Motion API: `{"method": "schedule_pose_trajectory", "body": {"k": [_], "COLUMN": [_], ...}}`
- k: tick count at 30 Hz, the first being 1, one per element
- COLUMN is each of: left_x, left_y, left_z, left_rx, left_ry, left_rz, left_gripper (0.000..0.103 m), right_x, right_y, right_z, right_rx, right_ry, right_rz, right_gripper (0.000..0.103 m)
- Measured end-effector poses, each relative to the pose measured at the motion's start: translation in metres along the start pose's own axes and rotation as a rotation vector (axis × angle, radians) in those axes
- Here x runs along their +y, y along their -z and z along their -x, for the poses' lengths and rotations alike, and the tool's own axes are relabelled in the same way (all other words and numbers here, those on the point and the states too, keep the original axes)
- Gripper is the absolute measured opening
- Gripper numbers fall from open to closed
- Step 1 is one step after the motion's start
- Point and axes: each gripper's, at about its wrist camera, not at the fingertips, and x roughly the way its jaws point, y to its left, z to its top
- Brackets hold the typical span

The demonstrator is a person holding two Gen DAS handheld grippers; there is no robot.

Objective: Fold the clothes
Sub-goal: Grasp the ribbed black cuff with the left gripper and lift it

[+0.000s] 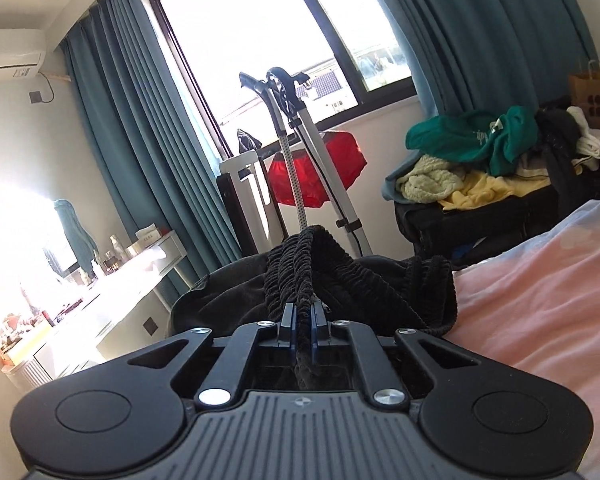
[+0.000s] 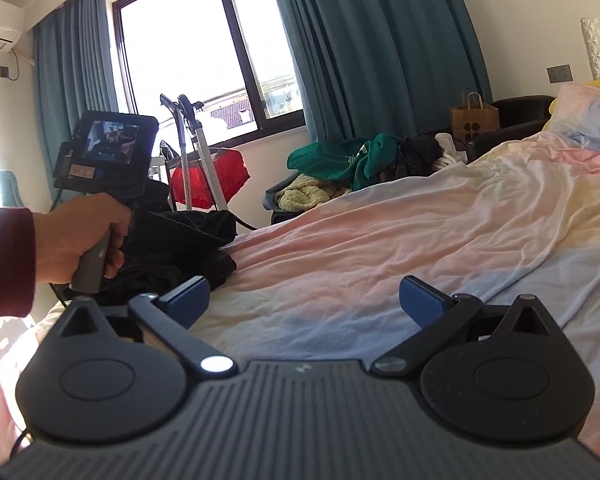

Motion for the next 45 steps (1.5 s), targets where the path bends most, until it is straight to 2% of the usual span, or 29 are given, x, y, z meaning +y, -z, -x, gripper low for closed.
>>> {"method": "schedule_pose_trajectory", "body": {"k": [6, 10, 13, 17, 20, 23, 27, 31, 33, 36, 37, 38, 40, 42, 45], "left_x": [0.081, 0.132, 0.165, 0.2, 0.22, 0.232, 0.236, 0.221, 0.21, 0.205, 0.202, 0.198, 0.194, 0.191, 0.198], "left_y": [0.049, 0.09, 0.13, 0.189, 0.23, 0.258, 0.263, 0.261, 0.255, 0.252, 0.252, 0.249, 0.246, 0.244, 0.245], "left_z": [0.132, 0.202, 0.238, 0.255, 0.242, 0.231, 0.224, 0.226, 0.223, 0.227, 0.23, 0.231, 0.237, 0.244, 0.254], "left_rx": [-0.07, -0.083, -0.036, 0.049, 0.161, 0.2, 0.205, 0.167, 0.166, 0.162, 0.156, 0.15, 0.137, 0.128, 0.124], "left_ry": [0.019, 0.049, 0.074, 0.071, 0.074, 0.076, 0.087, 0.091, 0.105, 0.118, 0.125, 0.132, 0.131, 0.126, 0.156], "left_rz": [0.143, 0.205, 0.271, 0.313, 0.372, 0.399, 0.422, 0.361, 0.339, 0.301, 0.28, 0.255, 0.223, 0.211, 0.27], "left_gripper": [0.005, 0.005, 0.005, 0.005, 0.005, 0.005, 0.006, 0.008, 0.011, 0.038, 0.055, 0.068, 0.075, 0.077, 0.08], "right_x": [0.006, 0.014, 0.022, 0.038, 0.046, 0.055, 0.063, 0.066, 0.066, 0.065, 0.064, 0.062, 0.057, 0.052, 0.045], "right_y": [-0.012, -0.021, -0.026, -0.025, -0.021, -0.011, 0.0, 0.009, 0.014, 0.014, 0.013, 0.012, 0.008, 0.006, 0.003], "right_z": [0.025, 0.052, 0.073, 0.095, 0.107, 0.112, 0.103, 0.09, 0.085, 0.082, 0.081, 0.081, 0.082, 0.082, 0.081], "right_rx": [-0.045, -0.075, -0.091, -0.081, -0.057, -0.025, 0.028, 0.085, 0.108, 0.122, 0.126, 0.132, 0.139, 0.145, 0.157], "right_ry": [-0.008, -0.035, -0.059, -0.088, -0.117, -0.131, -0.144, -0.149, -0.154, -0.153, -0.153, -0.153, -0.154, -0.151, -0.135], "right_rz": [0.037, 0.075, 0.114, 0.157, 0.152, 0.188, 0.222, 0.208, 0.188, 0.176, 0.166, 0.152, 0.118, 0.087, 0.055], "right_gripper": [0.103, 0.103, 0.103, 0.103, 0.103, 0.103, 0.103, 0.103, 0.103, 0.103, 0.103, 0.103, 0.103, 0.103, 0.103]}}
